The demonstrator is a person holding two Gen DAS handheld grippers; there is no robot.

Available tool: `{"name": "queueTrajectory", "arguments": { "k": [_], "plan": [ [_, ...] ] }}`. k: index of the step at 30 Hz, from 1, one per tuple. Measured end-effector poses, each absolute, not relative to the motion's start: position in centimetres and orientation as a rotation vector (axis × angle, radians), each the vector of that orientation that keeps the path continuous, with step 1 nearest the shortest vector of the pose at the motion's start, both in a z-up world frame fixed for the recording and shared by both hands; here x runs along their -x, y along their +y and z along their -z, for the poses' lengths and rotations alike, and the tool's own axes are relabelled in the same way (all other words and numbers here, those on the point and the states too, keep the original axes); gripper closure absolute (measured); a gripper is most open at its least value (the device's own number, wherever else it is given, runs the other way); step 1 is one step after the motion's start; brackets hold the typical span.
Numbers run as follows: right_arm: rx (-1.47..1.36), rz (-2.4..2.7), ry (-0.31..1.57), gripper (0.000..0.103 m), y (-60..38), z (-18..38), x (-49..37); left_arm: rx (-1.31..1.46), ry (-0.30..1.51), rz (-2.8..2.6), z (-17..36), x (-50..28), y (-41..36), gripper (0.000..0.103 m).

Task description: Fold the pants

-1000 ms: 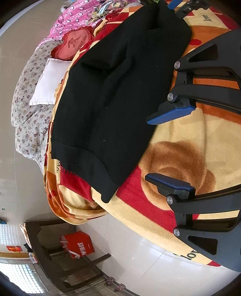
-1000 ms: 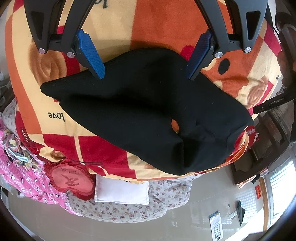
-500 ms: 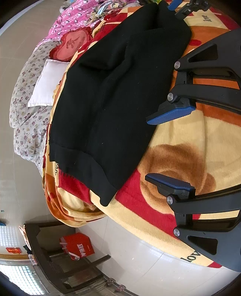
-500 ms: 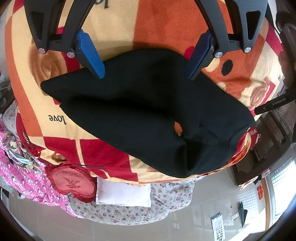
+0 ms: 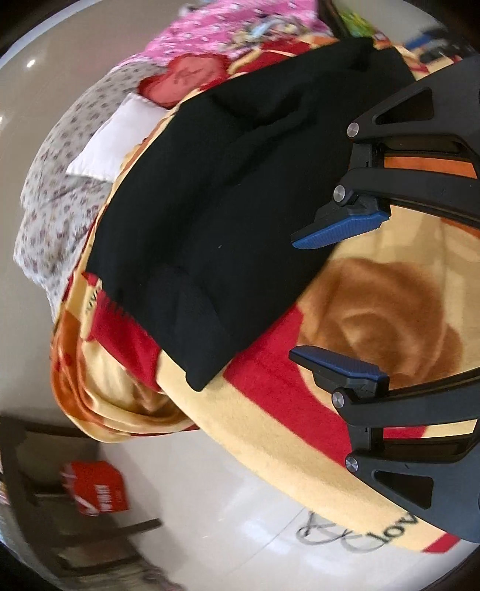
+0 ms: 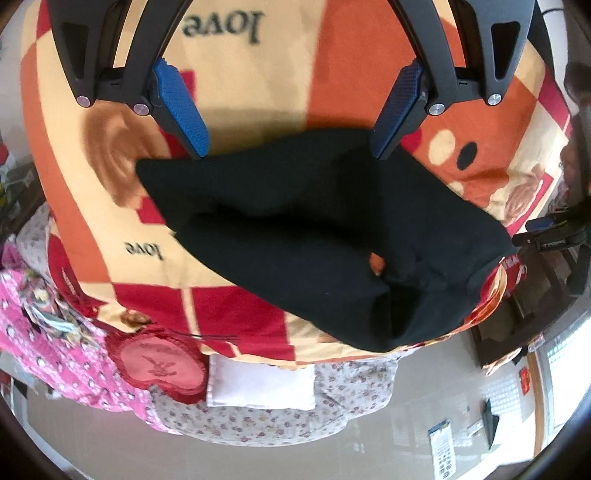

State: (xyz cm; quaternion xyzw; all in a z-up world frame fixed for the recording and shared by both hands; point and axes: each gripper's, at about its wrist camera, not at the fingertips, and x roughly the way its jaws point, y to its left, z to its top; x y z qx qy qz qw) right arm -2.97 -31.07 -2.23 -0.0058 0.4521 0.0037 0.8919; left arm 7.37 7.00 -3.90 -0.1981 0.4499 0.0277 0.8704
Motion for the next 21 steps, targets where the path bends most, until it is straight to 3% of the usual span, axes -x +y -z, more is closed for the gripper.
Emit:
{"name": "queueTrajectory", "arguments": {
  "k": [5, 16, 17, 18, 19, 20, 21],
  "plan": [
    [-0.103, -0.011, 0.962, 0.015, -33.7, 2.8, 3.9, 0.581, 0.985, -0.076, 5.8, -9.1, 8.9, 0.046],
    [-0.349, -0.097, 0.978, 0.018, -34.7, 5.8, 0.1, 0.468, 0.976, -0.053, 5.3, -12.6, 5.0, 0.046],
    [-0.374, -0.117, 0.968, 0.026, -34.7, 5.9, -0.4, 0.475, 0.967, -0.041, 5.3, -12.7, 5.0, 0.050],
    [-0.393, -0.131, 0.963, 0.034, -34.7, 6.3, -0.9, 0.476, 0.963, -0.031, 5.3, -12.8, 4.9, 0.068],
    [-0.407, -0.136, 0.962, 0.057, -34.7, 6.6, -1.5, 0.464, 0.966, -0.038, 5.3, -12.9, 4.7, 0.086],
    [-0.416, -0.133, 0.964, 0.074, -34.7, 7.1, -2.1, 0.452, 0.966, -0.048, 5.3, -13.1, 4.6, 0.091],
    [-0.422, -0.134, 0.960, 0.078, -34.7, 7.2, -2.4, 0.455, 0.961, -0.045, 5.2, -13.0, 4.7, 0.092]
  ]
}}
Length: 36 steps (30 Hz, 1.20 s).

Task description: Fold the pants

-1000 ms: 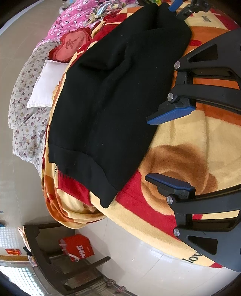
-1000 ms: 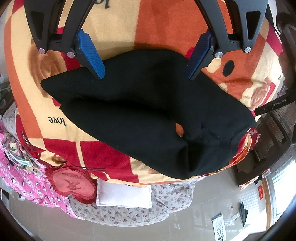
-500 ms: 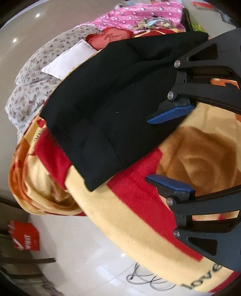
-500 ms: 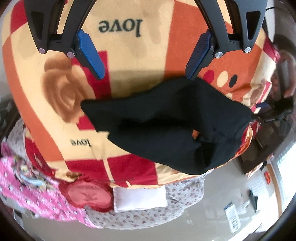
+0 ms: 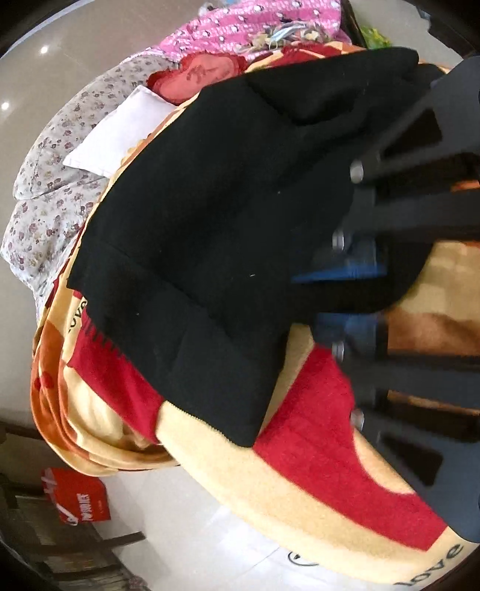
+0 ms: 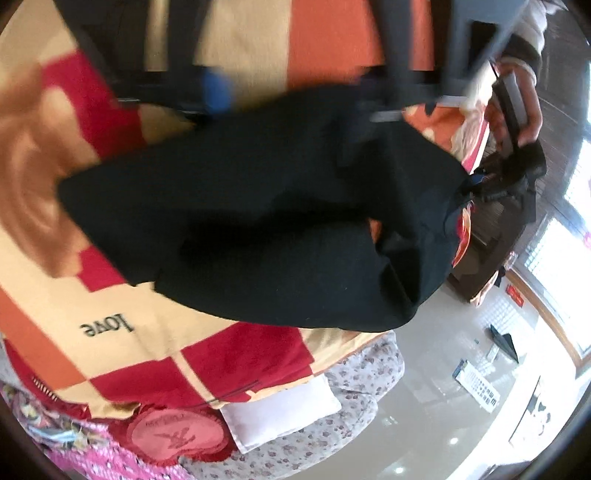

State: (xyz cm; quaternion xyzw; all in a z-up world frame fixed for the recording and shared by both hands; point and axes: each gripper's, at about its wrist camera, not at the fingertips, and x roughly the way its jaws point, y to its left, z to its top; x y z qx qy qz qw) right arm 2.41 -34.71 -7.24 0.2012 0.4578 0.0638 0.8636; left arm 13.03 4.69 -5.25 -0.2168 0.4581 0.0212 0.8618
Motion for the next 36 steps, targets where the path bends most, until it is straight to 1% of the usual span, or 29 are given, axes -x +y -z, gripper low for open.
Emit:
{"name": "queueTrajectory", "arguments": {
  "k": [1, 2, 5, 9, 12, 16, 19, 21, 22, 23, 24, 25, 26, 27, 29, 32, 33, 34, 35, 36],
  "plan": [
    [-0.426, -0.141, 0.949, 0.088, -34.6, 7.3, -2.7, 0.465, 0.957, -0.040, 5.2, -12.9, 4.8, 0.094],
    [-0.418, -0.142, 0.937, 0.096, -34.5, 7.1, -2.7, 0.470, 0.950, -0.036, 4.9, -12.6, 4.9, 0.094],
    [-0.380, -0.165, 0.890, 0.098, -34.1, 5.1, -1.8, 0.487, 0.899, -0.002, 3.2, -10.8, 5.5, 0.094],
    [-0.347, -0.193, 0.843, 0.098, -34.3, 2.0, 0.4, 0.468, 0.823, 0.062, 0.0, -7.5, 5.4, 0.095],
    [-0.348, -0.203, 0.816, 0.098, -35.0, 0.2, 2.3, 0.443, 0.806, 0.091, -1.5, -4.5, 5.6, 0.095],
    [-0.317, -0.181, 0.841, 0.098, -36.0, -0.3, 5.0, 0.409, 0.869, 0.081, -0.2, -0.8, 6.3, 0.095],
    [-0.308, -0.157, 0.937, 0.098, -36.5, 1.7, 5.8, 0.353, 0.967, 0.042, 3.1, 0.4, 6.5, 0.094],
    [-0.299, -0.142, 0.999, 0.098, -36.6, 2.7, 5.7, 0.324, 0.997, 0.027, 4.3, 0.7, 6.4, 0.093],
    [-0.293, -0.135, 1.021, 0.095, -36.8, 2.9, 5.8, 0.305, 1.002, 0.023, 4.5, 1.0, 6.3, 0.091],
    [-0.294, -0.124, 1.032, 0.087, -37.3, 3.0, 6.0, 0.290, 0.995, 0.025, 4.3, 1.4, 6.2, 0.091],
    [-0.303, -0.112, 1.024, 0.082, -37.8, 2.8, 6.2, 0.275, 0.981, 0.026, 3.9, 1.8, 6.2, 0.089],
    [-0.324, -0.099, 1.015, 0.074, -38.4, 2.5, 6.5, 0.258, 0.966, 0.021, 3.4, 2.3, 6.3, 0.086],
    [-0.362, -0.087, 1.006, 0.069, -39.3, 2.3, 6.9, 0.241, 0.956, 0.015, 3.1, 2.6, 6.5, 0.086],
    [-0.403, -0.077, 0.996, 0.067, -40.1, 2.3, 7.3, 0.222, 0.946, 0.005, 2.6, 2.9, 6.6, 0.086],
    [-0.517, -0.054, 0.972, 0.056, -42.2, 2.6, 7.9, 0.187, 0.915, -0.025, 1.6, 3.7, 6.9, 0.086],
    [-0.674, -0.018, 0.953, 0.055, -44.9, 4.3, 7.3, 0.150, 0.862, -0.049, 0.2, 4.0, 7.1, 0.086],
    [-0.712, -0.003, 0.939, 0.056, -45.6, 4.9, 7.1, 0.151, 0.854, -0.038, -0.2, 3.9, 7.0, 0.086],
    [-0.737, 0.015, 0.921, 0.066, -46.0, 5.2, 6.6, 0.157, 0.847, -0.028, -0.5, 3.8, 6.9, 0.086],
    [-0.716, 0.019, 0.912, 0.081, -46.0, 5.1, 6.3, 0.159, 0.844, -0.021, -0.7, 3.6, 6.6, 0.086],
    [-0.646, 0.030, 0.900, 0.087, -45.6, 4.4, 5.9, 0.158, 0.844, -0.014, -0.8, 3.5, 6.5, 0.086]
  ]
}}
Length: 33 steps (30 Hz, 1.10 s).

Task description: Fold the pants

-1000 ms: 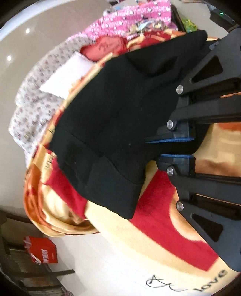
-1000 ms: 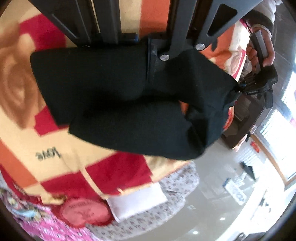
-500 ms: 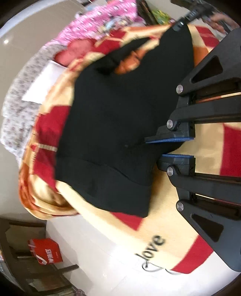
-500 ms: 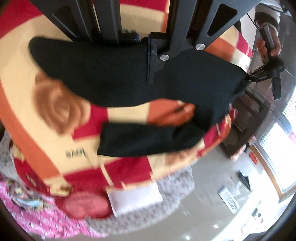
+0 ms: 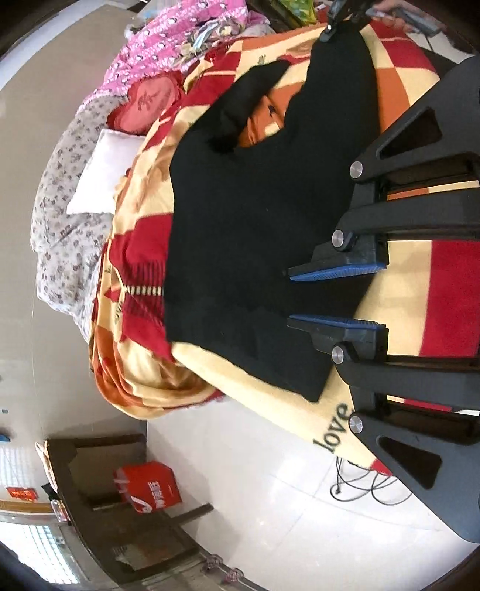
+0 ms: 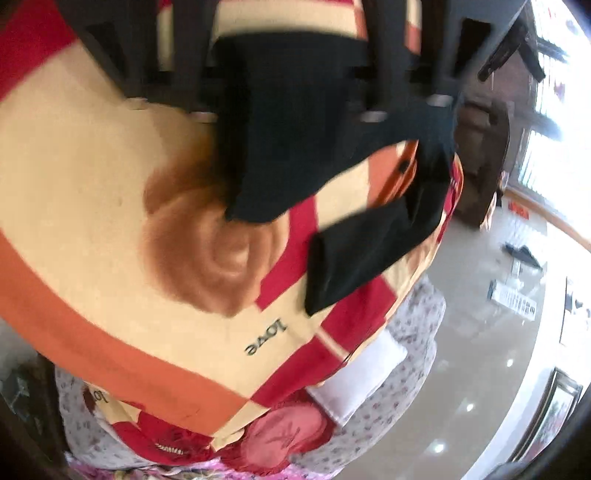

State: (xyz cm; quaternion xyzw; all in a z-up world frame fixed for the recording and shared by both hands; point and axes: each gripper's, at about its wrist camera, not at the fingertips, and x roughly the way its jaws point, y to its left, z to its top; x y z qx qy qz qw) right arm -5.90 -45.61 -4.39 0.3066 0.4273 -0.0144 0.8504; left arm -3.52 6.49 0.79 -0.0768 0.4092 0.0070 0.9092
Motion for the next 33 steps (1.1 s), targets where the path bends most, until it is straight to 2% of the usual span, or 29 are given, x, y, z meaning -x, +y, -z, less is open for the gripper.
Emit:
{"name": "queueTrajectory", "arguments": {
  "k": [1, 3, 7, 9, 13, 15, 17, 20, 23, 25, 26, 33],
  "plan": [
    [-0.539, 0.058, 0.889, 0.091, -44.8, 3.5, 5.6, 0.158, 0.844, -0.007, -0.9, 3.4, 6.2, 0.086],
    [-0.336, 0.130, 0.898, 0.092, -43.3, 2.1, 5.3, 0.159, 0.843, 0.008, -0.9, 3.2, 5.7, 0.083],
    [-0.135, 0.208, 1.006, 0.092, -42.1, 3.3, 4.4, 0.160, 0.872, 0.024, 1.0, 2.5, 4.4, 0.078],
    [-0.100, 0.247, 1.022, 0.092, -42.0, 3.6, 4.1, 0.167, 0.931, 0.011, 3.2, 1.4, 4.4, 0.078],
    [-0.106, 0.248, 0.915, 0.087, -41.3, 0.6, 4.3, 0.192, 1.002, -0.011, 5.8, 0.1, 5.3, 0.078],
    [-0.150, 0.149, 0.849, 0.079, -40.2, -1.1, 3.6, 0.192, 0.998, -0.016, 5.5, -0.1, 5.5, 0.078],
    [-0.240, -0.011, 0.816, 0.055, -39.0, -1.9, 2.1, 0.185, 0.998, -0.015, 5.0, -0.4, 5.4, 0.078],
    [-0.293, -0.227, 0.823, 0.055, -36.3, -2.2, -1.7, 0.171, 0.957, -0.002, 3.5, -1.1, 4.9, 0.078],
    [-0.131, -0.337, 0.832, 0.054, -32.0, -1.9, -6.3, 0.186, 0.943, 0.037, 2.1, -2.9, 4.3, 0.074],
    [-0.026, -0.392, 0.858, 0.054, -29.2, -1.4, -9.2, 0.202, 0.939, 0.045, 2.0, -4.3, 4.1, 0.054],
    [0.028, -0.430, 0.879, 0.054, -27.6, -0.9, -11.0, 0.212, 0.939, 0.050, 2.0, -5.1, 3.9, 0.052],
    [0.302, -0.557, 0.954, 0.054, -21.9, 2.3, -19.3, 0.192, 1.023, 0.071, 3.9, -10.2, 2.4, 0.052]
  ]
}}
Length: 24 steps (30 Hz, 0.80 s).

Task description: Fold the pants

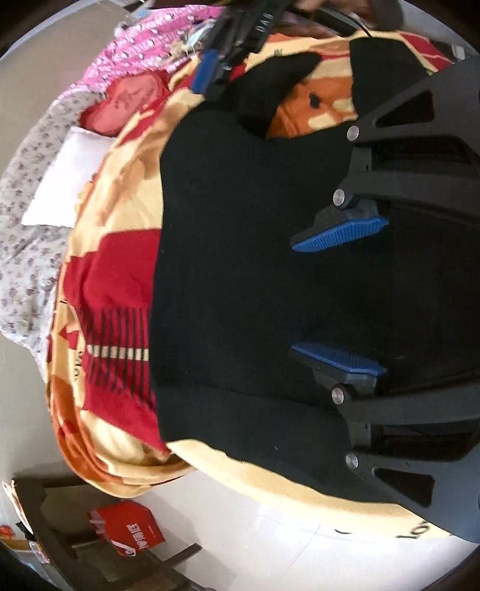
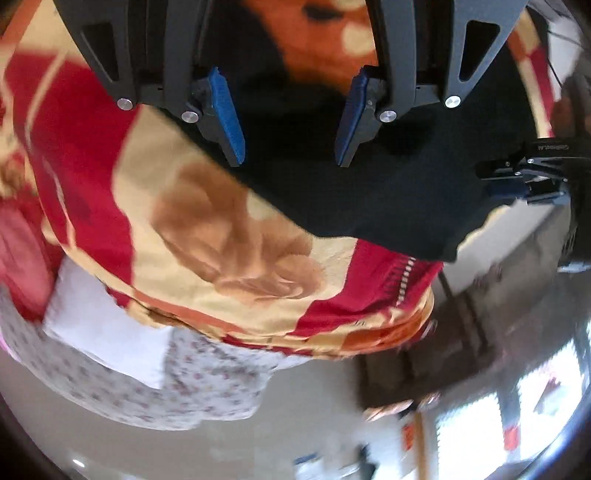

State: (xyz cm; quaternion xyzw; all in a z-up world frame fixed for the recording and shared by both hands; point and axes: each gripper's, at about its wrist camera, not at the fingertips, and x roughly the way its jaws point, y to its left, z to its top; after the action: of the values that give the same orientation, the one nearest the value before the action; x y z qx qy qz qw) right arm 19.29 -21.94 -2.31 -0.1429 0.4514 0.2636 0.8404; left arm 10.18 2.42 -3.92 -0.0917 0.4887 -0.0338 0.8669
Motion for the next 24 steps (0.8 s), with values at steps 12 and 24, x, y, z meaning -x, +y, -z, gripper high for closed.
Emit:
{"name": "queueTrajectory", "arguments": {
  "k": [12, 24],
  "plan": [
    [0.361, -0.643, 0.960, 0.098, -20.3, 4.2, -20.0, 0.242, 1.048, 0.057, 4.9, -11.8, 3.8, 0.052],
    [0.264, -0.850, 0.922, 0.098, -20.2, -0.8, 1.8, 0.414, 0.840, -0.166, -0.1, -3.7, 14.3, 0.052]
  ]
}}
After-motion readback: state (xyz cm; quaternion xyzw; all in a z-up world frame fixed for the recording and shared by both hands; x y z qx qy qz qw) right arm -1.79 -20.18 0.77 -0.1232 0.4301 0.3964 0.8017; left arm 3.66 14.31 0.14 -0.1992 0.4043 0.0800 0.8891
